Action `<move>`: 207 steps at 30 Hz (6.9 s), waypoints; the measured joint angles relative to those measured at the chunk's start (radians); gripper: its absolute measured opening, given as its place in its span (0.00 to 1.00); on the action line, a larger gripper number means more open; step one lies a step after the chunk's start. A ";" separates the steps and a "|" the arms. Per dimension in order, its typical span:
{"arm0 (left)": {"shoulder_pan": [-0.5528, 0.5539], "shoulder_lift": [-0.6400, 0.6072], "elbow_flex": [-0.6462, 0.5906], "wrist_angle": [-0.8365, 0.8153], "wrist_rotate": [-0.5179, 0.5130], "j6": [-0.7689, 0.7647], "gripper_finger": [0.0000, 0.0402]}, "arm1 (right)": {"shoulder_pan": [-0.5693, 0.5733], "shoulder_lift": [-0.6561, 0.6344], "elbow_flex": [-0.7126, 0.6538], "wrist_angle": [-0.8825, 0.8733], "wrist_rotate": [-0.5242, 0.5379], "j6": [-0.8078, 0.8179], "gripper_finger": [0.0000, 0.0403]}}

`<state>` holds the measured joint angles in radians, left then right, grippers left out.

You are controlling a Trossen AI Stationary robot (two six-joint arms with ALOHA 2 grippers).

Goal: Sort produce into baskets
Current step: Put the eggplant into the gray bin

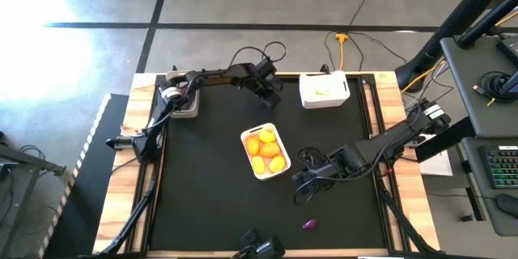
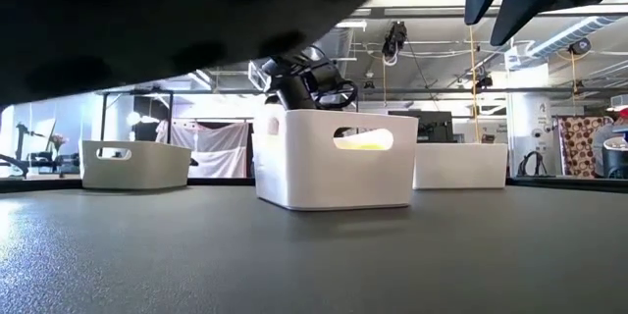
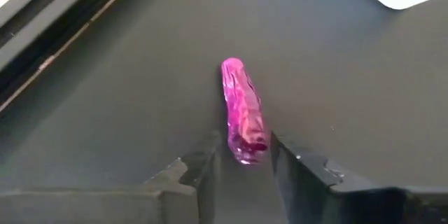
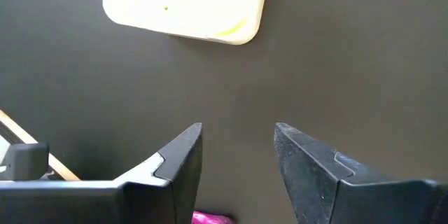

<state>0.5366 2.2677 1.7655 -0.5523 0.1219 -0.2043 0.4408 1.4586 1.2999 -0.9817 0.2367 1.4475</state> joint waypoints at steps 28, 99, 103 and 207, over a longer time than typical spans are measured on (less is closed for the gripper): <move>0.006 0.000 0.045 -0.078 0.046 0.068 0.21 | 0.000 0.000 0.000 0.023 0.000 0.027 0.42; -0.003 0.275 0.543 -0.675 0.077 0.444 0.25 | 0.011 0.000 0.000 0.053 0.018 0.074 0.42; 0.010 0.213 0.543 -0.671 0.090 0.400 0.17 | 0.011 0.000 0.000 0.050 0.019 0.058 0.42; 0.150 0.296 0.579 -0.351 0.438 0.791 0.32 | -0.080 0.000 0.000 0.048 -0.008 -0.084 0.42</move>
<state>0.6865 2.5633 2.3447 -0.9031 0.5601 0.5871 0.3611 1.4590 1.2999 -0.9333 0.2283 1.3634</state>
